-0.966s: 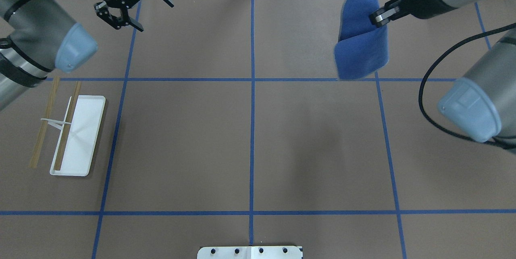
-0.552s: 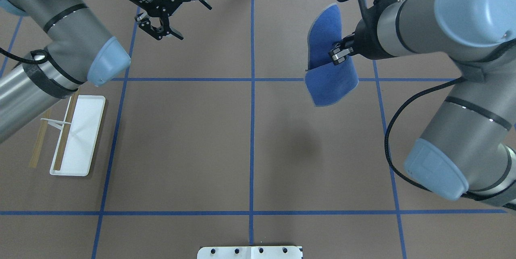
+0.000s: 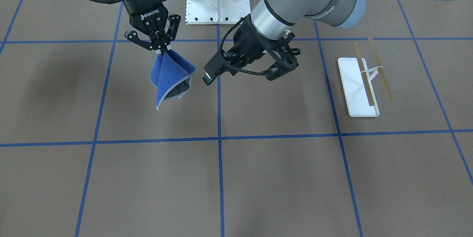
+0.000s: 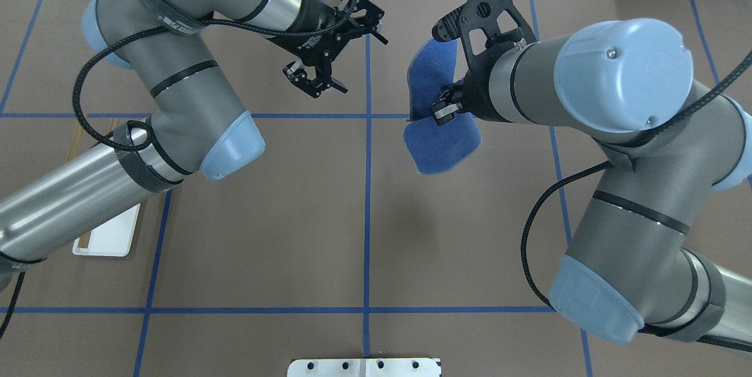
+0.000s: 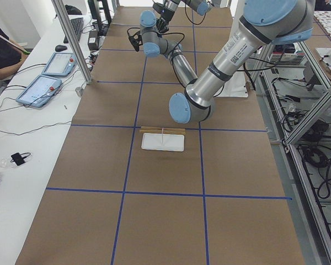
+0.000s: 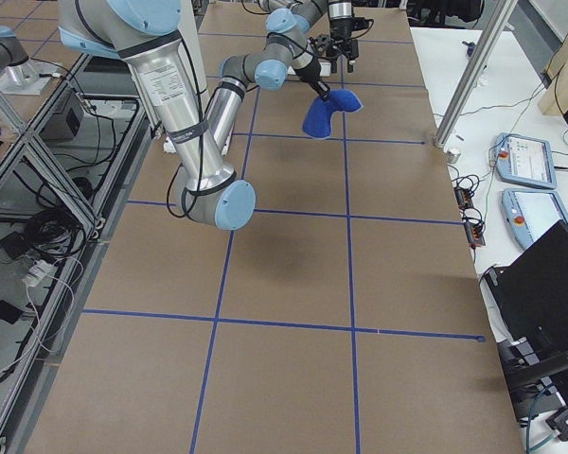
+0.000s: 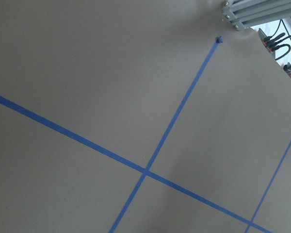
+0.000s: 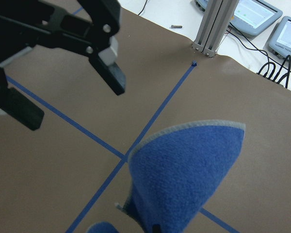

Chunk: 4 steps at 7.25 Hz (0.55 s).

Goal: Hang towel on rack

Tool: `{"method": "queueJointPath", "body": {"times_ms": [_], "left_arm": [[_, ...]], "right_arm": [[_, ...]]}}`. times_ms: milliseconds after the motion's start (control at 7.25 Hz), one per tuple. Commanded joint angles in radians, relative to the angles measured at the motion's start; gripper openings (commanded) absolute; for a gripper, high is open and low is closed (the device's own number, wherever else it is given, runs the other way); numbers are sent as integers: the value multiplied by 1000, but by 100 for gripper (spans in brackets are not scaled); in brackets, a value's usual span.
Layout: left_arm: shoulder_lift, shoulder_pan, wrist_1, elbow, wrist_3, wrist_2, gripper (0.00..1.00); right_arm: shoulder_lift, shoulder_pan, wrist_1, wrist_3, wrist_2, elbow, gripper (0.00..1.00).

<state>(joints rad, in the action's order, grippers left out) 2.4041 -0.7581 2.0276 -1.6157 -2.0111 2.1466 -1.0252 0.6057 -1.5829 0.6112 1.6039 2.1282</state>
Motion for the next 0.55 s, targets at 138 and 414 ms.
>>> {"method": "queueJointPath", "body": {"times_ms": [138,414], "left_arm": [[30,45,17,-1,-41,-25,98],[52,57,19,23,-41,-39,98]], "right_arm": [[5,-29,-2,4,-36,-2,0],[5,-35,0,4,-38,-1,0]]}}
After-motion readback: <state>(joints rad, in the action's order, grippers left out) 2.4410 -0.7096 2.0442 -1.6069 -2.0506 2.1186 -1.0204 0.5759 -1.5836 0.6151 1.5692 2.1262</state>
